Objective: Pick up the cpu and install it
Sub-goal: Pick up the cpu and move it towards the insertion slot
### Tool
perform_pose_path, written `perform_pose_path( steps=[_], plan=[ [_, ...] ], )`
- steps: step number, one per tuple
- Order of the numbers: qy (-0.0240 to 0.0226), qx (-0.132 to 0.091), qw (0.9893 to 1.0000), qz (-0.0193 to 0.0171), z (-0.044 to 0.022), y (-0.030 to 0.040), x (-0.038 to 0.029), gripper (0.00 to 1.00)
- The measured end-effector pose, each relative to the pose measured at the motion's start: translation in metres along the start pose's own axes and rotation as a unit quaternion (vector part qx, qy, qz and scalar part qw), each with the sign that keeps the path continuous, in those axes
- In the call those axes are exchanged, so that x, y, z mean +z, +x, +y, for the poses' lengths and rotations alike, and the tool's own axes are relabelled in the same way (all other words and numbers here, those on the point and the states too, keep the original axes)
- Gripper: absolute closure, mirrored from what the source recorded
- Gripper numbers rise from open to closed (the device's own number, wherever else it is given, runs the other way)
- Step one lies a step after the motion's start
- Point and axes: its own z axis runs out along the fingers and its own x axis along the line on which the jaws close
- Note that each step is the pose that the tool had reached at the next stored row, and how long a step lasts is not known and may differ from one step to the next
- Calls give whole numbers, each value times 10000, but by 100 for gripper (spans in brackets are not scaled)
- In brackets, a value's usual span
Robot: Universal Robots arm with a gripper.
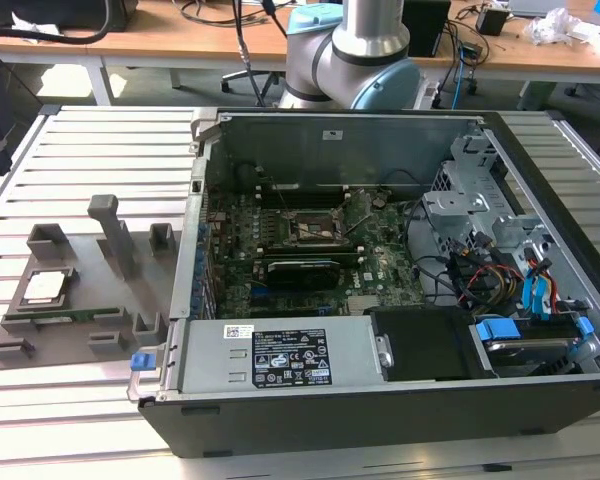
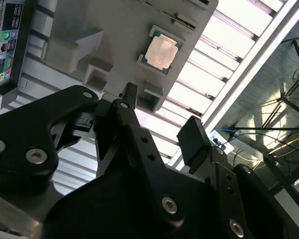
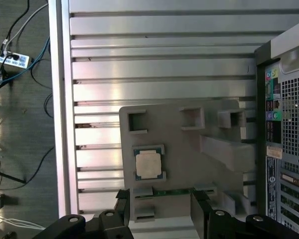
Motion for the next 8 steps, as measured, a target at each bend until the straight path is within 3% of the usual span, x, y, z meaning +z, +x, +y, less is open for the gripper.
perform_pose_path(
  steps=[8],
  plan=[
    [0,0,10000,0,1,1,50,40]
  ],
)
